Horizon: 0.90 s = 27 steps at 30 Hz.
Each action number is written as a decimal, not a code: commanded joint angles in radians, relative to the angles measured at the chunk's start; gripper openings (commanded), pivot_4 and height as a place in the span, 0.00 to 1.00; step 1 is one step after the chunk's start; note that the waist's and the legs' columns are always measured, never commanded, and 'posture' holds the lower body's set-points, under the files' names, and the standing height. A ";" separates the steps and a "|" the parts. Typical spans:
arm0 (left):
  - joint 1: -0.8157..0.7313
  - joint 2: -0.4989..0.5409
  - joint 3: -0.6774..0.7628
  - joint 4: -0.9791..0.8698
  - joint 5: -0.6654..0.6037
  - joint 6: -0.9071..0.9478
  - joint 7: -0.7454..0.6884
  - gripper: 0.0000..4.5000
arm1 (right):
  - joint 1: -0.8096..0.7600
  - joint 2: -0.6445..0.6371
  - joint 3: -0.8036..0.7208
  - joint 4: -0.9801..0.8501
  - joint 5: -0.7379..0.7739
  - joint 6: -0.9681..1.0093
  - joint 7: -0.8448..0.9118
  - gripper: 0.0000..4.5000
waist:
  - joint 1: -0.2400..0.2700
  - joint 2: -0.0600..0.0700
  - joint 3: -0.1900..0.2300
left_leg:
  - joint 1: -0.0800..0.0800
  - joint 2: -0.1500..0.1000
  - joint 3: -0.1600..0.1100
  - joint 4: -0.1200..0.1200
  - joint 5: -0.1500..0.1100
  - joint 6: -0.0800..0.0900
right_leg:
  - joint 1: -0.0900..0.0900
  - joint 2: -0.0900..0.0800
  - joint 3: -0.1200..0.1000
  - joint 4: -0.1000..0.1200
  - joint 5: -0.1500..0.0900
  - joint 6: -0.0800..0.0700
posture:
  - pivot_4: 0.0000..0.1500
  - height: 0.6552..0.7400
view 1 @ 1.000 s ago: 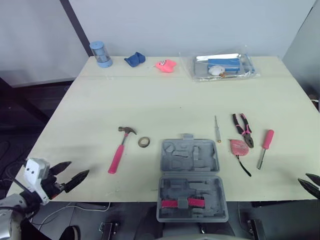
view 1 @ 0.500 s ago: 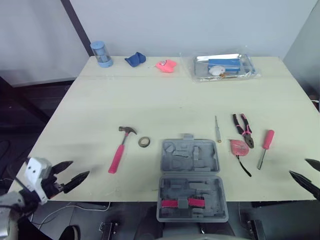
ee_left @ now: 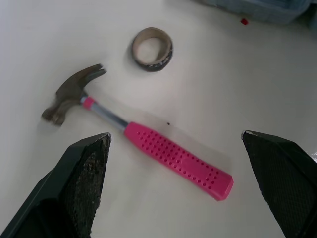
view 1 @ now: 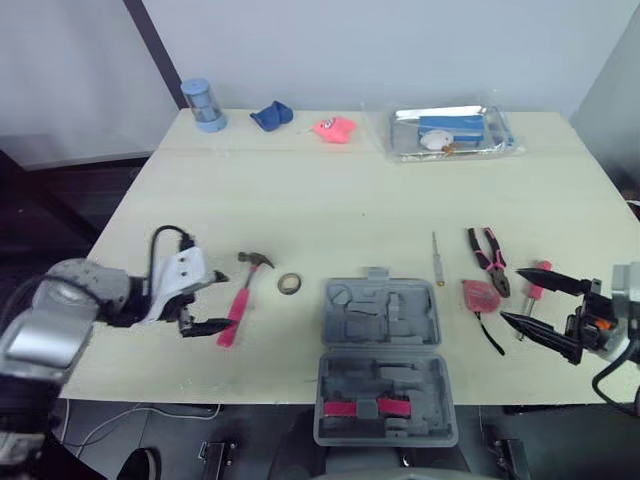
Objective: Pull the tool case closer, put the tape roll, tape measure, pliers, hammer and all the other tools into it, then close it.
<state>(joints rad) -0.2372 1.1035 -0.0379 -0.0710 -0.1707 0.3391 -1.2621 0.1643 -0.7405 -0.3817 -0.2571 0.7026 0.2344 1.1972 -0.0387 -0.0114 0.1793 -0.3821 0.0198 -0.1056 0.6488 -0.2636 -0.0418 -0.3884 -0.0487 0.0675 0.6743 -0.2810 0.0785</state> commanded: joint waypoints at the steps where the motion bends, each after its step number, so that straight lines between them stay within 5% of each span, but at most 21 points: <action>1: -0.115 0.020 -0.123 -0.084 0.090 0.060 -0.048 1.00 | -0.008 0.015 0.008 0.024 0.010 -0.076 0.098 0.99 | -0.001 0.000 0.000 | 0.000 0.000 0.000 0.000 0.000 0.000 | 0.000 0.000 0.000 0.000 0.000 0.000 | 1.00 1.00; 13: -0.429 -0.114 -0.499 -0.015 0.443 0.082 -0.163 1.00 | -0.021 0.015 0.018 0.158 -0.017 -0.197 0.264 0.99 | -0.006 0.000 0.001 | 0.001 0.000 0.000 0.001 0.000 0.000 | 0.000 0.001 0.001 0.001 0.000 0.000 | 1.00 1.00; 27: -0.485 -0.236 -0.594 0.102 0.627 0.072 -0.165 1.00 | -0.023 0.012 0.023 0.168 -0.033 -0.248 0.315 0.99 | -0.003 -0.001 0.001 | 0.001 0.000 0.000 0.002 0.000 0.000 | 0.001 0.000 0.001 0.002 0.000 0.000 | 1.00 1.00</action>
<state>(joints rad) -0.7129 0.8672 -0.6312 0.0340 0.4412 0.4240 -1.4221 0.1463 -0.7211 -0.3511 -0.0796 0.6662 0.0111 1.5009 -0.0414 -0.0120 0.1800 -0.3815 0.0195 -0.1058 0.6511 -0.2635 -0.0418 -0.3879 -0.0484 0.0684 0.6764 -0.2809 0.0785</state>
